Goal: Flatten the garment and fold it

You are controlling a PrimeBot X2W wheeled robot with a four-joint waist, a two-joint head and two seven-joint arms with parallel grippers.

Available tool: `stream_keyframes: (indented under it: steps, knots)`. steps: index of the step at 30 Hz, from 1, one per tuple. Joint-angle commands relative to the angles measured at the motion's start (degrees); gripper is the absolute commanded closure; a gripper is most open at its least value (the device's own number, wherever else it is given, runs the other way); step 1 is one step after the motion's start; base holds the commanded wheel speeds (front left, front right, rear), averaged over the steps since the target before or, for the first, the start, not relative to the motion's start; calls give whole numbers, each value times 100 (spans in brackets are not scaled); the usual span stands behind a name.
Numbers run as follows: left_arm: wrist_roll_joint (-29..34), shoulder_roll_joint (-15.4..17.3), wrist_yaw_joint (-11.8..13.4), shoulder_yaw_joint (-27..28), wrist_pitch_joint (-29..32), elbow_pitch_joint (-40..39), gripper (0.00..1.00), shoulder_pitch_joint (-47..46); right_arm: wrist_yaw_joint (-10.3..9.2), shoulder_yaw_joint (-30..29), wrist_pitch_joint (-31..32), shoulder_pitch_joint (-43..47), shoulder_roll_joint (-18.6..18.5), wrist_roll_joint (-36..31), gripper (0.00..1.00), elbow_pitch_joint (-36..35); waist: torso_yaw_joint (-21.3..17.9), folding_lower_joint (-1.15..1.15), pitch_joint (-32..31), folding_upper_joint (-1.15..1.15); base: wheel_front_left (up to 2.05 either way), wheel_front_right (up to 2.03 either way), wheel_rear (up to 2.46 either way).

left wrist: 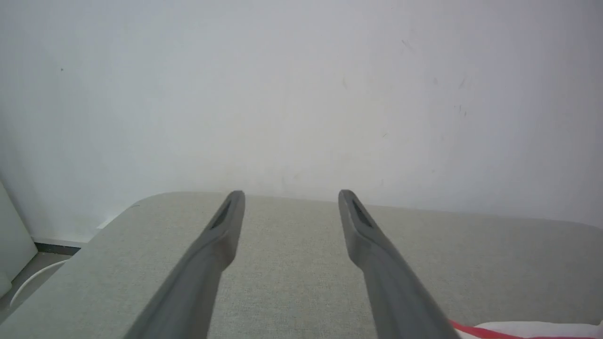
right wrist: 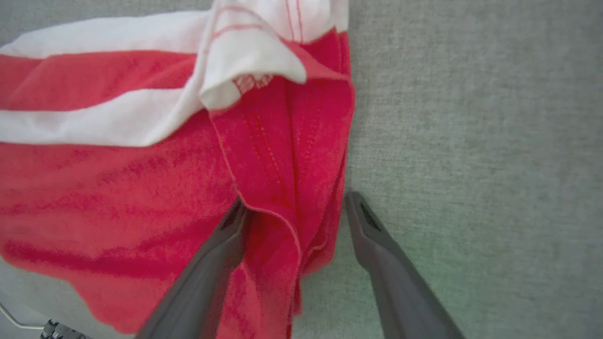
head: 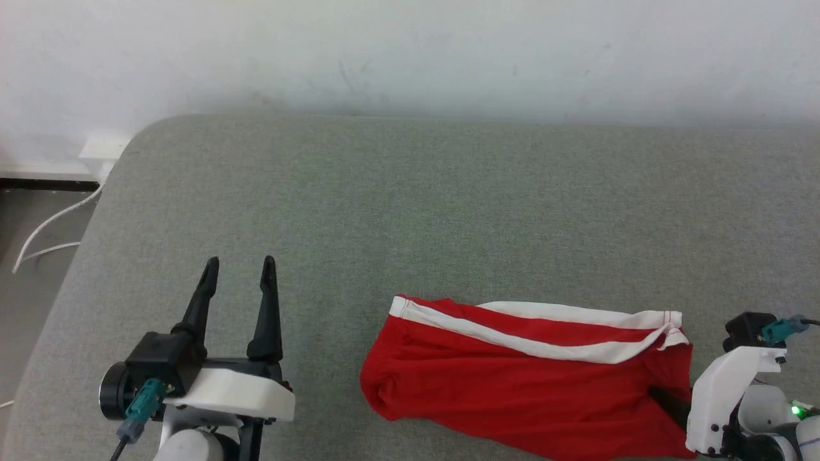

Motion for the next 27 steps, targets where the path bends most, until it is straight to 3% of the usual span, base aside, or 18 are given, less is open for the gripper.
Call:
stream_keyframes:
  steps: [1, 2, 3, 5, 6, 13, 18, 27]
  knots:
    - [172, -97, -87, 112, -28, -3, 0, 14, -4, 135, 160, -44, 85, 76, 0, 313, 63, 0, -17, 0, 0, 0, 0]
    - [234, -127, -112, 168, -28, 23, 0, 55, -4, 202, 246, -44, 107, 107, 41, 422, 71, 0, -25, 0, 0, 0, 0]
    - [234, -127, -112, 168, -28, 23, 0, 55, -4, 202, 246, -44, 107, 107, 41, 422, 71, 0, -25, 0, 0, 0, 0]
    - [319, -184, -167, 249, -29, 64, 0, 120, -4, 292, 387, -41, 160, 220, 95, 565, 75, 0, -37, 0, 0, 0, 0]
    - [359, -209, -193, 284, -29, 82, 0, 150, -4, 322, 438, -44, 177, 274, 100, 610, 73, 0, -42, 0, 0, 0, 0]
    - [546, -321, -405, 400, -30, 243, 0, 285, -4, 438, 498, -104, 127, 522, 100, 735, 62, 0, -169, 0, 0, 0, 0]
    - [609, -324, -489, 448, -30, 347, 0, 346, -4, 413, 191, -211, -38, 672, 100, 373, 55, 0, -301, 0, 0, 0, 0]
    - [661, -360, -559, 394, -30, 410, 0, 436, -4, -496, 193, 256, -443, 627, 100, -645, 129, 0, -492, 0, 0, 0, 0]
